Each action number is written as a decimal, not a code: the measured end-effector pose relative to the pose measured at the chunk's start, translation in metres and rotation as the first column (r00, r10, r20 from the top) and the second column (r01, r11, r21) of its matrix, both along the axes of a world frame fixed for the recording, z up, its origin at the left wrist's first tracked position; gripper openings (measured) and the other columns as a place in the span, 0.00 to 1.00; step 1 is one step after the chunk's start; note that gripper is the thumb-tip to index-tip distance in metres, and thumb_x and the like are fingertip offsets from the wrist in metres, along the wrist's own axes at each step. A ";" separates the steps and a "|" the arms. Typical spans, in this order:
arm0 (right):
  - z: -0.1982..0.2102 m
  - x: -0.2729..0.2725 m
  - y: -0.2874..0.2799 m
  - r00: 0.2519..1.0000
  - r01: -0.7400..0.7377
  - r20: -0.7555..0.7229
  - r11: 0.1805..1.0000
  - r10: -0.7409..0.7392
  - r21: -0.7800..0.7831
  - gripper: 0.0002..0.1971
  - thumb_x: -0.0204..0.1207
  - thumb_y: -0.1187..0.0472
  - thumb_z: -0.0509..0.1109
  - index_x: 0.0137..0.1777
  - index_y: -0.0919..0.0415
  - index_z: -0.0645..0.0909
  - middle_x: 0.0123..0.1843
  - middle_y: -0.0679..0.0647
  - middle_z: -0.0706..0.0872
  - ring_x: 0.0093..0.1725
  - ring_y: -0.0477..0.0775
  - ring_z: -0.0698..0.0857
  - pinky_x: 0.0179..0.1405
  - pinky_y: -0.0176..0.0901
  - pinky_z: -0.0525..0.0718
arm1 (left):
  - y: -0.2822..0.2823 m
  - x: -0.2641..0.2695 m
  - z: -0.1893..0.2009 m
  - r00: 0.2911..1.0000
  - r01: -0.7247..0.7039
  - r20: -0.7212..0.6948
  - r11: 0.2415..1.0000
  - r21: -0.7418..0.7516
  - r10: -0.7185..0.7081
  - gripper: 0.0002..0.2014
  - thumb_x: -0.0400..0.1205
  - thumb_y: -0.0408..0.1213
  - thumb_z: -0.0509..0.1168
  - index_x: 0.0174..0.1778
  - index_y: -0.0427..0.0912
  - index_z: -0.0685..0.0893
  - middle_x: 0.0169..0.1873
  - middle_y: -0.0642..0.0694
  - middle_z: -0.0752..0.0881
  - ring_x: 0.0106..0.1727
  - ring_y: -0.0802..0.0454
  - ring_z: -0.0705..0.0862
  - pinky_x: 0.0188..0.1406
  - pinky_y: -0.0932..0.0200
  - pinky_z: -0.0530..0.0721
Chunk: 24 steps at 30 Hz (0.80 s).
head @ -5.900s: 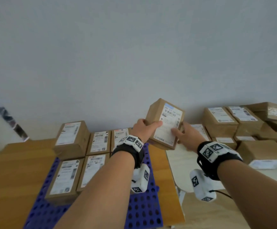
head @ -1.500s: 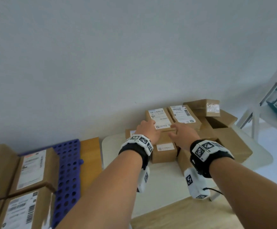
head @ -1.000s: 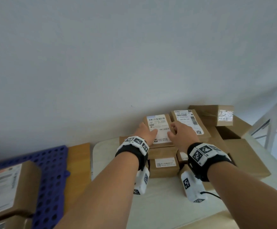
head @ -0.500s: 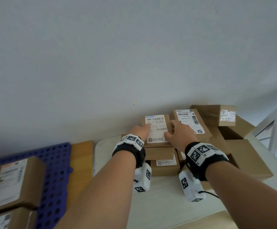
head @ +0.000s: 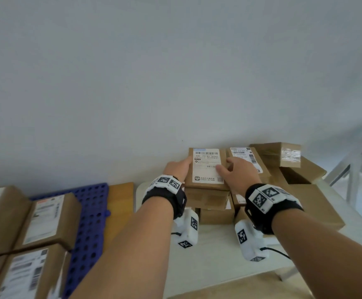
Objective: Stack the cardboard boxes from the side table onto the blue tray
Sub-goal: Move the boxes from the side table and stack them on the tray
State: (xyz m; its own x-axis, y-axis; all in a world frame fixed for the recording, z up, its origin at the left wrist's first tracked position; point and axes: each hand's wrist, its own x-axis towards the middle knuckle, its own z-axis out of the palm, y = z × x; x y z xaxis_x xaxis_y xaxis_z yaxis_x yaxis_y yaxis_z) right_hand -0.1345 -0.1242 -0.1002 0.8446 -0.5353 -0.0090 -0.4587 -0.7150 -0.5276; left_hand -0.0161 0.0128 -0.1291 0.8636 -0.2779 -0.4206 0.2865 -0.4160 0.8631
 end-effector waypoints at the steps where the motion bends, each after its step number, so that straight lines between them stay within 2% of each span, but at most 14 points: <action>1: 0.002 -0.004 0.004 1.000 -0.003 0.011 1.000 0.003 0.006 0.20 0.83 0.45 0.63 0.61 0.62 0.81 0.46 0.51 0.85 0.44 0.50 0.81 0.43 0.42 0.81 | 0.005 -0.005 0.004 1.000 -0.021 0.001 0.999 -0.030 0.021 0.18 0.77 0.54 0.68 0.38 0.42 0.86 0.42 0.43 0.91 0.45 0.43 0.90 0.55 0.49 0.87; 4: 0.007 -0.018 0.016 0.999 -0.004 0.046 0.999 0.002 0.051 0.21 0.83 0.45 0.63 0.63 0.61 0.80 0.44 0.48 0.82 0.44 0.50 0.81 0.42 0.41 0.79 | 0.021 -0.020 0.013 0.998 -0.055 0.005 0.995 -0.084 0.055 0.21 0.70 0.58 0.72 0.40 0.40 0.87 0.42 0.42 0.92 0.44 0.45 0.90 0.54 0.50 0.89; 7: 0.008 -0.031 0.029 0.998 -0.029 0.064 0.997 0.024 0.071 0.20 0.83 0.44 0.63 0.61 0.60 0.82 0.44 0.48 0.84 0.43 0.50 0.83 0.43 0.43 0.82 | 0.039 -0.039 0.022 0.998 -0.061 0.004 0.993 -0.099 0.062 0.37 0.58 0.67 0.69 0.50 0.39 0.89 0.46 0.42 0.92 0.50 0.42 0.90 0.59 0.44 0.87; 10: 0.006 -0.041 0.045 0.994 -0.062 0.091 0.995 0.055 0.078 0.19 0.82 0.44 0.63 0.59 0.57 0.83 0.43 0.47 0.84 0.43 0.49 0.82 0.40 0.42 0.79 | 0.058 -0.057 0.021 0.997 -0.070 -0.016 0.993 -0.097 0.069 0.50 0.52 0.75 0.68 0.62 0.41 0.83 0.50 0.43 0.91 0.50 0.43 0.90 0.54 0.47 0.87; 13: 0.005 -0.050 0.061 0.991 -0.094 0.106 0.989 0.082 0.111 0.19 0.81 0.43 0.64 0.60 0.56 0.84 0.46 0.47 0.86 0.44 0.49 0.84 0.37 0.40 0.80 | 0.078 -0.065 0.013 0.996 -0.086 -0.009 0.993 -0.083 0.086 0.52 0.47 0.80 0.70 0.60 0.46 0.82 0.49 0.44 0.91 0.49 0.43 0.90 0.55 0.43 0.87; 15: 0.005 -0.054 0.071 0.988 -0.119 0.110 0.985 0.105 0.127 0.20 0.82 0.43 0.64 0.63 0.56 0.83 0.48 0.48 0.87 0.46 0.50 0.85 0.42 0.42 0.83 | 0.092 -0.066 0.005 0.995 -0.104 -0.009 0.993 -0.054 0.104 0.56 0.41 0.83 0.69 0.59 0.48 0.81 0.51 0.46 0.91 0.52 0.42 0.90 0.58 0.41 0.86; 19: 0.008 -0.057 0.090 0.984 -0.141 0.139 0.971 0.115 0.192 0.22 0.82 0.45 0.65 0.69 0.57 0.80 0.48 0.48 0.85 0.47 0.50 0.84 0.46 0.40 0.80 | 0.116 -0.076 0.011 0.990 -0.137 0.030 0.986 -0.091 0.141 0.57 0.45 0.81 0.70 0.63 0.44 0.80 0.56 0.44 0.89 0.56 0.42 0.88 0.61 0.40 0.84; 22: 0.013 -0.055 0.103 0.981 -0.157 0.142 0.968 0.131 0.194 0.23 0.82 0.45 0.64 0.71 0.58 0.79 0.50 0.49 0.85 0.51 0.52 0.85 0.50 0.42 0.81 | 0.132 -0.081 0.019 0.988 -0.139 0.057 0.984 -0.110 0.146 0.52 0.50 0.77 0.71 0.62 0.42 0.79 0.55 0.44 0.89 0.55 0.43 0.88 0.62 0.41 0.84; 24: 0.017 -0.050 0.112 0.979 -0.167 0.149 0.968 0.139 0.190 0.21 0.83 0.47 0.65 0.69 0.59 0.80 0.49 0.49 0.85 0.50 0.52 0.84 0.51 0.42 0.80 | 0.142 -0.077 0.020 0.985 -0.156 0.053 0.982 -0.109 0.162 0.52 0.50 0.79 0.71 0.61 0.43 0.80 0.54 0.44 0.90 0.54 0.42 0.89 0.61 0.40 0.85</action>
State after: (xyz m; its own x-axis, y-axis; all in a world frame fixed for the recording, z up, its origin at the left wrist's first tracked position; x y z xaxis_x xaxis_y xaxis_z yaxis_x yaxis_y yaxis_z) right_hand -0.1848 -0.0127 -0.0836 0.9171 -0.3985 0.0159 -0.2677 -0.6447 -0.7161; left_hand -0.0933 0.1543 -0.1091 0.9237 -0.1746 -0.3409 0.2864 -0.2762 0.9174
